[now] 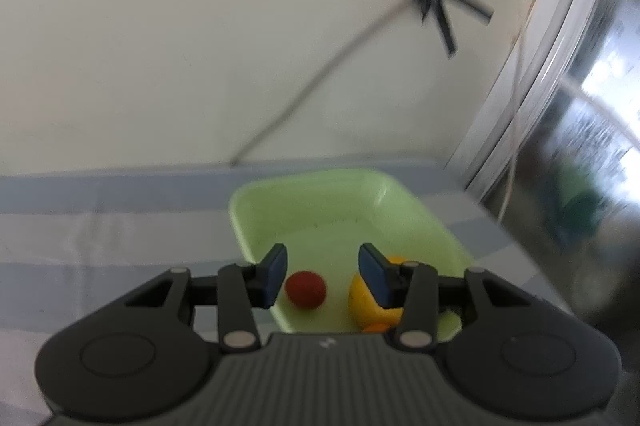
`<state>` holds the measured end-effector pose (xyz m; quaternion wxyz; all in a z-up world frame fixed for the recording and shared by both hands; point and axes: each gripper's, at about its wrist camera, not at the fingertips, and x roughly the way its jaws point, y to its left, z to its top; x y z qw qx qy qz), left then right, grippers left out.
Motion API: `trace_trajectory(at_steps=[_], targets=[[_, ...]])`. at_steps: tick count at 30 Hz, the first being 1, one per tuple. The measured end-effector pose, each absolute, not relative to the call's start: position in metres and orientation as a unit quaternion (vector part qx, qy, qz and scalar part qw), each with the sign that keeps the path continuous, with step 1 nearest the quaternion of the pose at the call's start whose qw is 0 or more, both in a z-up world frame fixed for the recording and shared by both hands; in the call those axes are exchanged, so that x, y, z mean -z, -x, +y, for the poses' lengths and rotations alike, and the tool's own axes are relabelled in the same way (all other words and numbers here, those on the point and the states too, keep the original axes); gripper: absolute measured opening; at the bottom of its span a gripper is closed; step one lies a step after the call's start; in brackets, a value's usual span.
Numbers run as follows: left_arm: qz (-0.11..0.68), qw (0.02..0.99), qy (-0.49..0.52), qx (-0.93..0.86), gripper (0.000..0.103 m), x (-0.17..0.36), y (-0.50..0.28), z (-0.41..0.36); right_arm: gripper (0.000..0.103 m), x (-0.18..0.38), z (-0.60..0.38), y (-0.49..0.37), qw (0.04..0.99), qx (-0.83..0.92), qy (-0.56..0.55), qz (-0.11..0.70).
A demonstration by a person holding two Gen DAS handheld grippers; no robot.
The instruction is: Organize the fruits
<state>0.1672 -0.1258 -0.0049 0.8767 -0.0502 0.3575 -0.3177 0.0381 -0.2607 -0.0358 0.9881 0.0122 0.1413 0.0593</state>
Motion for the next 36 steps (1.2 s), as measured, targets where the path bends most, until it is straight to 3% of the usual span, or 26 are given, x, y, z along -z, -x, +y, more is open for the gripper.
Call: trace_trajectory(at_steps=[6, 12, 24, 27, 33, 36], targets=[[0.288, 0.913, 0.100, 0.272, 0.041, -0.022, -0.116, -0.024, 0.043, 0.021, -0.267, -0.006, 0.989, -0.098, -0.069, 0.092], [0.306, 0.923, 0.102, 0.208, 0.039, 0.015, -0.067, 0.037, 0.040, 0.034, -0.221, -0.011, 0.964, -0.189, -0.052, 0.179], [0.339, 0.906, 0.059, 0.246, 0.041, 0.061, -0.048, 0.024, 0.041, 0.036, -0.170, -0.051, 0.944, -0.220, 0.053, 0.242], [0.340, 0.905, 0.055, 0.251, 0.048, 0.067, -0.049, 0.020, 0.041, 0.039, -0.166, -0.065, 0.935, -0.231, 0.052, 0.263], [0.337, 0.907, 0.058, 0.247, 0.040, 0.073, -0.054, 0.018, 0.042, 0.049, -0.165, -0.090, 0.915, -0.254, 0.017, 0.313], [0.330, 0.910, 0.051, 0.244, 0.038, 0.074, -0.049, 0.016, 0.038, 0.047, -0.166, -0.089, 0.911, -0.261, 0.013, 0.319]])
